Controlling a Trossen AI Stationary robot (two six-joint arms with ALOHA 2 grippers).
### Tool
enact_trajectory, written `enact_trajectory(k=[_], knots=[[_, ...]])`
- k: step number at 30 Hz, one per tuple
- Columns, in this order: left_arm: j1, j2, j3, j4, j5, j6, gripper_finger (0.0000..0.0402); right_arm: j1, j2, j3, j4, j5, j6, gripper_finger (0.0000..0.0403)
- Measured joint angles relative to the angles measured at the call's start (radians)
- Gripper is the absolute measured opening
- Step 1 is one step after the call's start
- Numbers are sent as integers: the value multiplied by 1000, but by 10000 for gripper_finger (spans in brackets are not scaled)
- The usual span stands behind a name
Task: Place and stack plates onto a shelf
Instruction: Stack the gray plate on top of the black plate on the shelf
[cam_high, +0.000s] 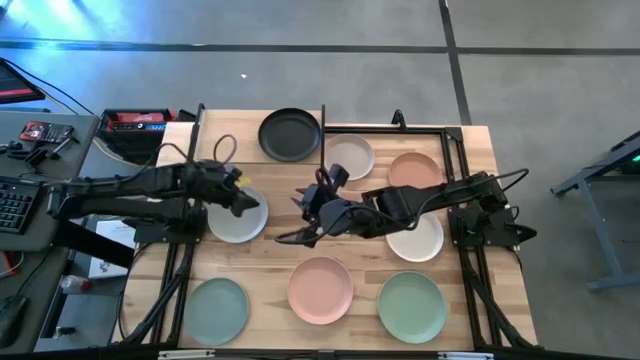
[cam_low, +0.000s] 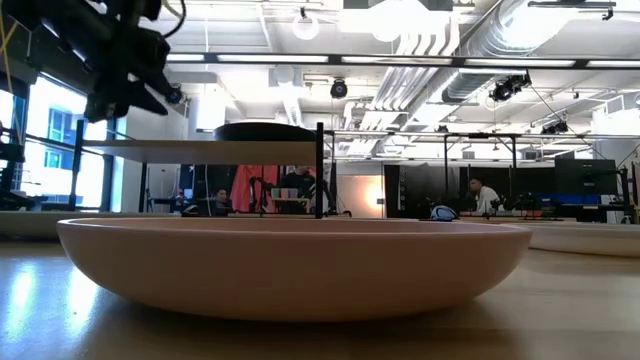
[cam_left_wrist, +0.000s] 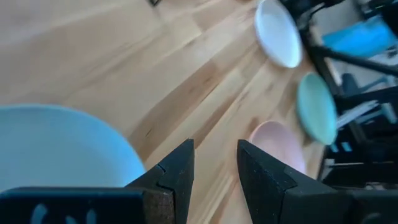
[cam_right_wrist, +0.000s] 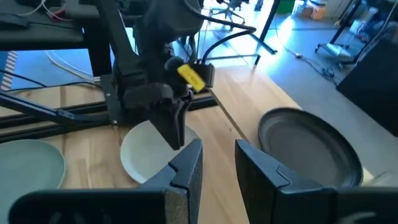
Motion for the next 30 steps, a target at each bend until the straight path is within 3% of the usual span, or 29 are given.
enact_trajectory(k=[10, 30], knots=[[-94, 178, -1, -17, -73, -48, 110, -1, 1, -9, -141, -5, 112, 80], [-202, 460, -1, -10, -147, -144, 110, -2, 1, -10, -185, -6, 136, 80]])
